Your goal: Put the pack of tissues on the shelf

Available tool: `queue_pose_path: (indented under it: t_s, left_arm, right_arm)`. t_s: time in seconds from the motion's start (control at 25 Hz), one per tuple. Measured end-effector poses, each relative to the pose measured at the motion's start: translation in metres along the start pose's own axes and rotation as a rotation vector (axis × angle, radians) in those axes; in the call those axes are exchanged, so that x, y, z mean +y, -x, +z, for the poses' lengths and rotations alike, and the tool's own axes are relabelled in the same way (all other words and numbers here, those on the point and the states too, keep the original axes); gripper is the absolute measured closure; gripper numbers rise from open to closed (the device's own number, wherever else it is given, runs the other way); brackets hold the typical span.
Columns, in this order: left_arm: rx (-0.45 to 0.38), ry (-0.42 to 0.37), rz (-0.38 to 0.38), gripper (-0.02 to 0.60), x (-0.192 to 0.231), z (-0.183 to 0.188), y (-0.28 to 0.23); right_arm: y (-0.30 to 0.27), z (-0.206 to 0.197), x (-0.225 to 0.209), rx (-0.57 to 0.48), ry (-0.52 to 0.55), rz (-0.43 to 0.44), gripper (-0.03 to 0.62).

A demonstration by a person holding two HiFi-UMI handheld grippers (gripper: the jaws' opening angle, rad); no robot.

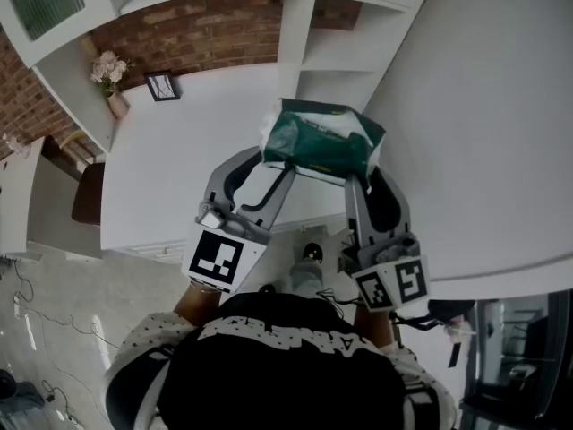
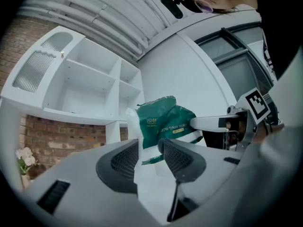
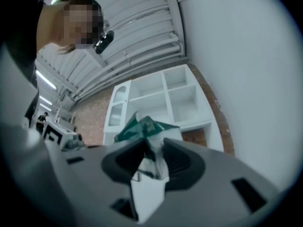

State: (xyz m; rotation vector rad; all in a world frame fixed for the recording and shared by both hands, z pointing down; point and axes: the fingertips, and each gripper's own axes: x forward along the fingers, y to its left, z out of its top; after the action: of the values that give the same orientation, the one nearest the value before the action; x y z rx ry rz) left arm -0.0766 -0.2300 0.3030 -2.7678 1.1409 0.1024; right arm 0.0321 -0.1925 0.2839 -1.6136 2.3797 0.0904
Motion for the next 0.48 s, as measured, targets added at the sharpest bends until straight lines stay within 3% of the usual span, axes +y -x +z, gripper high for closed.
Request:
queue_pose_path:
  t_s: [0.48]
  left_arm:
    - [0.000,-0.033,0.053,0.393,0.008,-0.001,-0.051]
  right_arm:
    - [-0.032,0.000,-0.048,-0.020,-0.015,0.057,0.448]
